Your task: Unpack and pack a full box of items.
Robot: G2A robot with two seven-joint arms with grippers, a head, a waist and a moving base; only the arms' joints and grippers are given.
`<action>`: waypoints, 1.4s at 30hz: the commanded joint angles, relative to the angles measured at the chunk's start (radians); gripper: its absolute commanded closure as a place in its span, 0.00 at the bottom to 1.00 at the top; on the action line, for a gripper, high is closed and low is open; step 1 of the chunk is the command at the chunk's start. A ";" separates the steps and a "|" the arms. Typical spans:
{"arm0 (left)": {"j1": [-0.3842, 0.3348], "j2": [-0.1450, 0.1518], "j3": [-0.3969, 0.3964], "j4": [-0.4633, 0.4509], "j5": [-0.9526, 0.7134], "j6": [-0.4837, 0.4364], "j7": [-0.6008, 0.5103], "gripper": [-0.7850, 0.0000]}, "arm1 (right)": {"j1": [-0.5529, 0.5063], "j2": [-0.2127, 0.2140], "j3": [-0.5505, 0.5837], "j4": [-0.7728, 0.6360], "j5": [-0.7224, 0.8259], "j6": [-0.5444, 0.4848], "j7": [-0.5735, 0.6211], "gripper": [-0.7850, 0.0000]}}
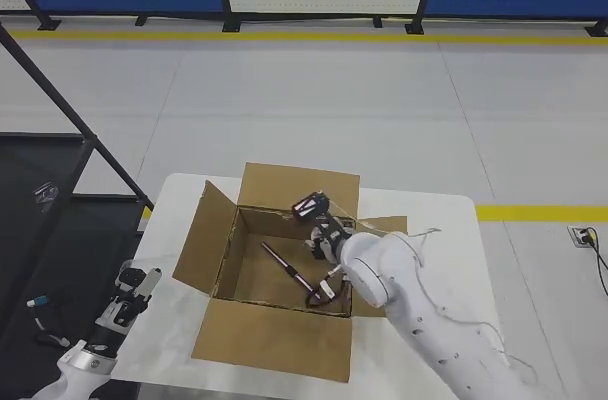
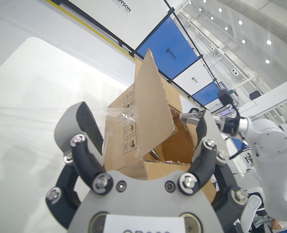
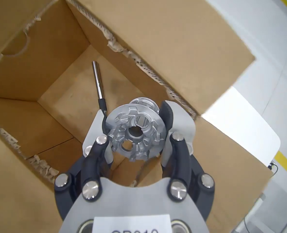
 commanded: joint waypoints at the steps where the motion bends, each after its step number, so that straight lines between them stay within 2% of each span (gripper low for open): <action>1: 0.000 0.000 0.000 0.000 0.000 0.000 0.000 0.00 | 0.072 -0.035 -0.065 0.176 0.082 -0.018 -0.015 1.00; 5: 0.000 0.000 0.000 0.000 0.000 0.000 0.000 0.00 | 0.156 -0.096 -0.158 0.376 0.153 -0.053 -0.036 1.00; 9: 0.000 0.000 0.000 0.000 0.000 0.000 0.000 0.00 | 0.208 -0.153 -0.231 0.511 0.174 -0.045 -0.049 1.00; 10: 0.000 0.000 0.000 0.000 0.000 0.000 0.000 0.00 | 0.216 -0.165 -0.240 0.534 0.184 -0.042 -0.059 0.97; 12: 0.000 0.000 0.000 0.000 0.000 0.000 0.000 0.00 | 0.232 -0.187 -0.257 0.579 0.199 -0.048 -0.066 0.70; 14: 0.000 0.000 0.000 0.000 0.000 0.000 0.000 0.00 | 0.245 -0.204 -0.267 0.615 0.210 -0.051 -0.070 0.35; 16: 0.000 0.000 0.000 0.000 0.000 0.000 0.000 0.00 | 0.254 -0.219 -0.276 0.637 0.215 -0.050 -0.070 0.18; 17: 0.000 0.000 0.000 0.000 0.000 0.000 0.000 0.00 | 0.257 -0.226 -0.280 0.647 0.215 -0.051 -0.070 0.14; 25: 0.000 0.000 0.000 0.000 0.000 0.000 0.000 0.00 | 0.273 -0.256 -0.287 0.679 0.204 -0.049 -0.081 0.11; 31: 0.000 0.000 0.000 0.000 0.000 0.000 0.000 0.00 | 0.264 -0.253 -0.266 0.621 0.176 -0.040 -0.090 0.09; 37: 0.000 0.000 0.000 0.000 0.000 0.000 0.000 0.00 | 0.219 -0.215 -0.199 0.482 0.134 -0.050 -0.092 0.11; 41: -0.001 0.000 0.000 -0.002 -0.004 0.003 0.005 0.00 | 0.141 -0.161 -0.087 0.299 0.107 -0.069 -0.114 0.13; 42: -0.002 -0.001 0.002 -0.005 -0.011 0.002 0.007 0.00 | 0.104 -0.144 -0.045 0.233 0.108 -0.086 -0.131 0.09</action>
